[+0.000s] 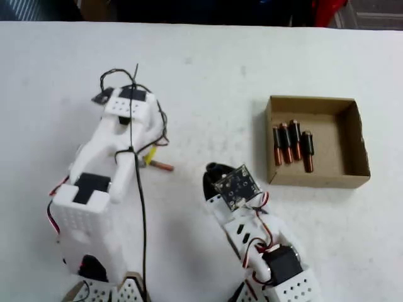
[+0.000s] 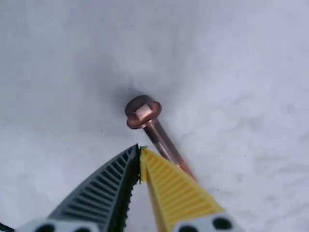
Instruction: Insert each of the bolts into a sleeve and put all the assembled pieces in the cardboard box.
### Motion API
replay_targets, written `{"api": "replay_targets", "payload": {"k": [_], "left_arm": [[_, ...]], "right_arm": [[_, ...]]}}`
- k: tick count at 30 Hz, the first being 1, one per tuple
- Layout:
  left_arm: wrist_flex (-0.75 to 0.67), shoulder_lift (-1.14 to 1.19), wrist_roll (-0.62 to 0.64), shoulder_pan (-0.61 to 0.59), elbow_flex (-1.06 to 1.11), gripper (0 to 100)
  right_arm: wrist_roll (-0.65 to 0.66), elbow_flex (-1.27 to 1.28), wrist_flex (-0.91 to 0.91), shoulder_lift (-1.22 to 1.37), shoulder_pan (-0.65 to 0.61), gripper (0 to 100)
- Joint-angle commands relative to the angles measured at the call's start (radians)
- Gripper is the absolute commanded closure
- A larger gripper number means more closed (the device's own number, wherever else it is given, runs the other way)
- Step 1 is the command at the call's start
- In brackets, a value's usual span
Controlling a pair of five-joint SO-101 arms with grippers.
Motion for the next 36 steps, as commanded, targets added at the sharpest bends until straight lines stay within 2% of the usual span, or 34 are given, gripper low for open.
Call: {"api": "replay_targets", "payload": {"k": [1, 4, 9, 14, 16, 20, 22, 26, 31, 36], "left_arm": [[0.012, -0.019, -0.02, -0.005, -0.048, 98], [0.075, -0.038, -0.043, -0.002, -0.086, 98], [0.21, -0.056, -0.163, -0.007, -0.207, 98], [0.213, -0.054, -0.173, -0.01, -0.219, 97], [0.19, -0.054, -0.172, -0.01, -0.201, 90], [0.103, -0.054, -0.166, -0.001, -0.117, 66], [0.081, -0.054, -0.123, -0.005, -0.091, 60], [0.06, -0.054, -0.063, -0.004, -0.06, 62], [-0.041, -0.054, -0.005, -0.041, 0.014, 69], [-0.075, -0.054, 0.003, -0.079, 0.048, 74]], "right_arm": [[-0.002, -0.005, -0.021, -0.013, 0.002, 98.1], [-0.002, -0.005, -0.021, -0.013, 0.002, 98.1], [-0.002, -0.005, -0.021, -0.013, 0.002, 98.1], [-0.002, -0.005, -0.021, -0.013, 0.002, 98.1], [-0.002, -0.005, -0.021, -0.013, 0.002, 98.1], [-0.002, -0.005, -0.021, -0.013, 0.002, 98.1], [-0.002, -0.005, -0.021, -0.013, 0.002, 98.1], [-0.002, -0.005, -0.021, -0.013, 0.005, 98.1], [-0.002, -0.005, -0.022, -0.015, 0.038, 98.1], [-0.002, -0.005, -0.022, -0.015, 0.038, 98.1]]}}
